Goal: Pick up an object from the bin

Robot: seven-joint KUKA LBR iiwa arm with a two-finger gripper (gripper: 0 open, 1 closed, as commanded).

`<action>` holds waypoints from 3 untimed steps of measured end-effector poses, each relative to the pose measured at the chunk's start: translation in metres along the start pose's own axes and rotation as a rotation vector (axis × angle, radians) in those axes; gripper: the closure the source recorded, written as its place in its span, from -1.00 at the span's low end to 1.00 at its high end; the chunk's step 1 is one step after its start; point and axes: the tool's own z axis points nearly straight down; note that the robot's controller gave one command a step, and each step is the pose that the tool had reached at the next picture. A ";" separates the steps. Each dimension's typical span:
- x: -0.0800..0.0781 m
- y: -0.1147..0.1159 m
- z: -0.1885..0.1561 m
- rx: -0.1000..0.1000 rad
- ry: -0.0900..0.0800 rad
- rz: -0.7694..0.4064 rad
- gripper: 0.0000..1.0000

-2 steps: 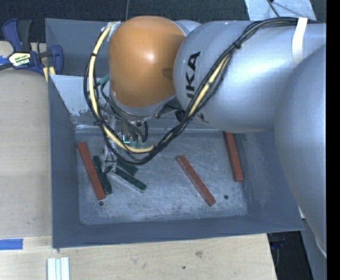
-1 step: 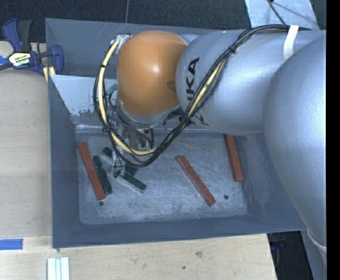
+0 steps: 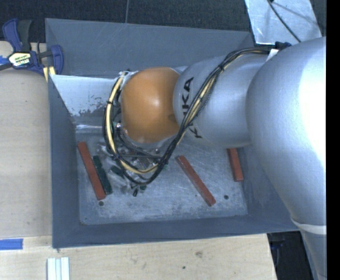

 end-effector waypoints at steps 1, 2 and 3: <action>-0.026 -0.068 0.007 0.003 -0.009 0.212 -1.00; 0.014 -0.113 0.009 0.003 -0.007 0.189 -1.00; 0.013 -0.111 0.010 0.001 -0.006 0.189 1.00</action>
Offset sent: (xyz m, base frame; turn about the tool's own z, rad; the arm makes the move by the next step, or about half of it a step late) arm 0.0523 -0.0443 -0.0083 0.2078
